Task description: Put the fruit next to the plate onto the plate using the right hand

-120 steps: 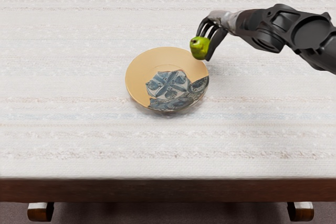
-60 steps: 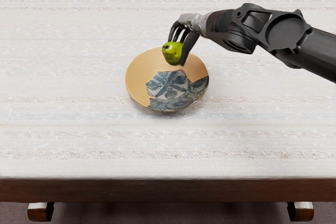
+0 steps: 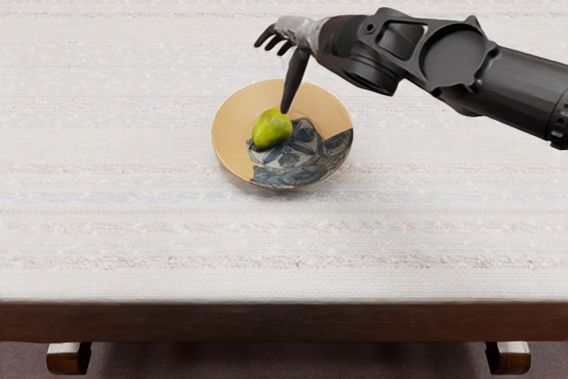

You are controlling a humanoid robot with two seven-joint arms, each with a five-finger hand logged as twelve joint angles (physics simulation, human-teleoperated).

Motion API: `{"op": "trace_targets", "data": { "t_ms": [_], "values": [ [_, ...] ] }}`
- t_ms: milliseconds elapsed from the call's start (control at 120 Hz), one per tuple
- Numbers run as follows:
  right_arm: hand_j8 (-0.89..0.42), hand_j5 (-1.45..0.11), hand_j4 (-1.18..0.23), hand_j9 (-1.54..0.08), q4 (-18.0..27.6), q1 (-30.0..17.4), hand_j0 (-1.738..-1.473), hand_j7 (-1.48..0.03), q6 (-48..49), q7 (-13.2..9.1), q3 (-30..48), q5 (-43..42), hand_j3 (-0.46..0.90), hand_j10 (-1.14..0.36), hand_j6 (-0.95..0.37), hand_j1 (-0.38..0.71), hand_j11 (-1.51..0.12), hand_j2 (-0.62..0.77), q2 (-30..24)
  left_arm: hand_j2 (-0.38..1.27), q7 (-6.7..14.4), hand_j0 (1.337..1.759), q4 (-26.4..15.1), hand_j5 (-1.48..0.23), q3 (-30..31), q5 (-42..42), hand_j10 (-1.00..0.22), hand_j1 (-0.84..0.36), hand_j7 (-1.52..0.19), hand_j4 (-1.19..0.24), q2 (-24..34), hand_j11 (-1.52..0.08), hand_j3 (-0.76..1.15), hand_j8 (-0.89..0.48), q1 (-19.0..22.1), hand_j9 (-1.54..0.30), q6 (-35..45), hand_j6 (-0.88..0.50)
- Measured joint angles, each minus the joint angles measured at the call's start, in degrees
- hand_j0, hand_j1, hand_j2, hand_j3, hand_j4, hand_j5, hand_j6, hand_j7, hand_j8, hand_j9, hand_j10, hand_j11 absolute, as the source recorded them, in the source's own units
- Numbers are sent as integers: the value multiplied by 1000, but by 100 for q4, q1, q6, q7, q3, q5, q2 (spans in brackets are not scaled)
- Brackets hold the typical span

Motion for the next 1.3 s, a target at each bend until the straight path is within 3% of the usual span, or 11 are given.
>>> {"op": "trace_targets", "data": {
  "t_ms": [175, 292, 425, 525, 658, 850, 1100, 1300],
  "values": [
    [-56, -153, -97, -150, 900, 20, -1658, -145, -78, -50, 56, 723, 0, -110, -63, -261, -151, 69, -526, 2, 0, 1658, 0, -17, 2, 1, -13, 334, -17, -13, 0, -17, 0, -13, 0, -17, 0, -13],
    [-32, -87, -55, -85, 1878, 44, -1658, -82, -34, -334, 431, 1214, 0, -62, -36, -300, -85, 39, -1073, 2, 0, 1658, 0, -17, 0, 0, -13, 334, -17, -13, 0, -17, 0, -13, 0, -17, 0, -13],
    [-17, -45, -29, -44, 3246, -80, -1658, -43, 530, -564, 923, 2073, 0, -33, -20, -323, -44, 20, -1963, 2, 0, 1658, 0, -17, 0, -1, -13, 334, -17, -13, 0, -17, 0, -13, 0, -17, 0, -13],
    [-11, -28, -18, -27, 3785, -392, -1658, -26, 1410, -622, 1292, 2555, 0, -20, -12, -333, -27, 12, -2572, 2, 0, 1658, 0, -17, 1, 0, -13, 334, -17, -13, 0, -17, 0, -13, 0, -17, -1, -13],
    [-6, -14, -10, -14, 4023, -1092, -1658, -14, 2734, -645, 1860, 3066, 0, -11, -7, -341, -14, 6, -3486, 3, 0, 1658, -9, -17, 2, 1, -13, 334, -17, -13, 0, -17, 0, -13, 17, -17, -3, -13],
    [-2, -6, -4, -5, 4091, -1764, -1658, -5, 3250, -616, 2183, 3469, 0, -4, -2, -346, -6, 3, -4598, 3, 0, 1658, -16, -17, -3, -11, -13, 334, -17, -13, 0, -17, 0, -13, 62, -17, -1, -13],
    [0, -2, -1, -2, 4081, -2075, -1658, -2, 3340, -602, 2232, 3852, 0, -1, 0, -348, -2, 1, -5732, 3, 0, 1658, -18, -17, 2, -11, -13, 334, -17, -13, 0, -17, 0, -13, 159, -17, -6, -13],
    [1, 0, 0, 0, 4061, -2148, -1658, -1, 3349, -601, 2227, 3927, 0, 0, 1, -349, 0, 0, -6247, 3, 0, 1658, -18, -17, 1, -19, -13, 334, -17, -13, 0, -17, 0, -13, 167, -17, -7, -13]
  ]
}}
